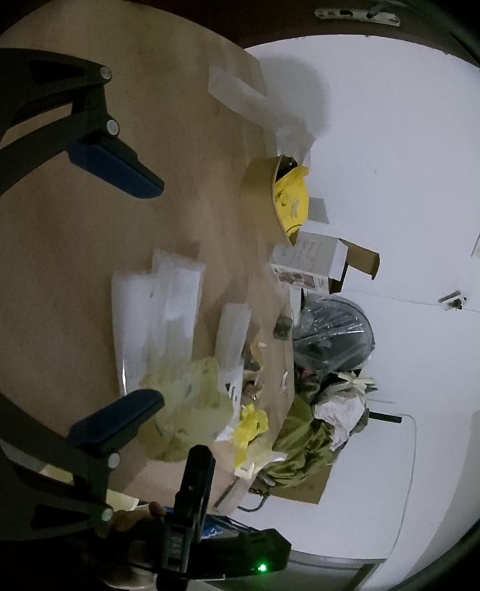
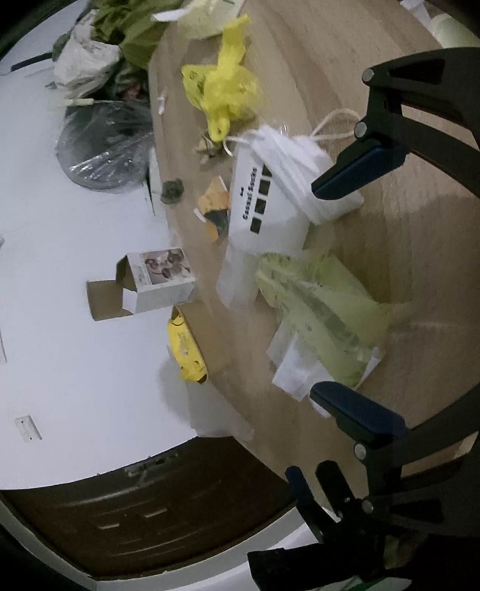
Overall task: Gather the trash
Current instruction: 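Reach the right tool to the pale green plastic bag and grasp it, then grasp the clear plastic wrapper with the left tool while the right tool holds the green bag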
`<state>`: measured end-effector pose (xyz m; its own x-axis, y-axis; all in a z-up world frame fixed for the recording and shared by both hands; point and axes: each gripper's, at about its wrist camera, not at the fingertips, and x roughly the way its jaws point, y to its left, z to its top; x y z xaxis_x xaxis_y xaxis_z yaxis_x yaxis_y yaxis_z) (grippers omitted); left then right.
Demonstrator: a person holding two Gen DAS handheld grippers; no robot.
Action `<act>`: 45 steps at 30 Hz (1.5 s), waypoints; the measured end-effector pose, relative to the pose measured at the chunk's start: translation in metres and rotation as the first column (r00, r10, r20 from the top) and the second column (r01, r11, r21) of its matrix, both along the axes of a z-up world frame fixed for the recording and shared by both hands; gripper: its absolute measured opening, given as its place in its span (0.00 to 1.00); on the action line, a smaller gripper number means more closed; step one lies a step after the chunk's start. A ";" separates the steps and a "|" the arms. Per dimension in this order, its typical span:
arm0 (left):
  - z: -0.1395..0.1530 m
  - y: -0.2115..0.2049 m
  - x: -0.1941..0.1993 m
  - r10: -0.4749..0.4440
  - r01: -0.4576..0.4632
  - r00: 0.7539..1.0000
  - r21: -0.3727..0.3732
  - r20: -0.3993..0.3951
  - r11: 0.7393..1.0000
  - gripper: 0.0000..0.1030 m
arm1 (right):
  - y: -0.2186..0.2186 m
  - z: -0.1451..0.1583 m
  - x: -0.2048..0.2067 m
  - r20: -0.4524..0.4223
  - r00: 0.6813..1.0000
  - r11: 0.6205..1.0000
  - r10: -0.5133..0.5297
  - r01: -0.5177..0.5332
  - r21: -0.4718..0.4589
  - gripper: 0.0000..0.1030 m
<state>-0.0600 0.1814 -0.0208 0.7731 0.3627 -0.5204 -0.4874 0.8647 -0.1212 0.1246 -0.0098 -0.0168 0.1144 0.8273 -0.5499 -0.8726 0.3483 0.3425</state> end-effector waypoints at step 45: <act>-0.027 0.000 0.135 -0.479 0.597 0.706 0.073 -0.522 0.799 0.94 | -0.087 0.019 0.065 0.028 0.983 0.978 -0.182 0.178 0.111 0.07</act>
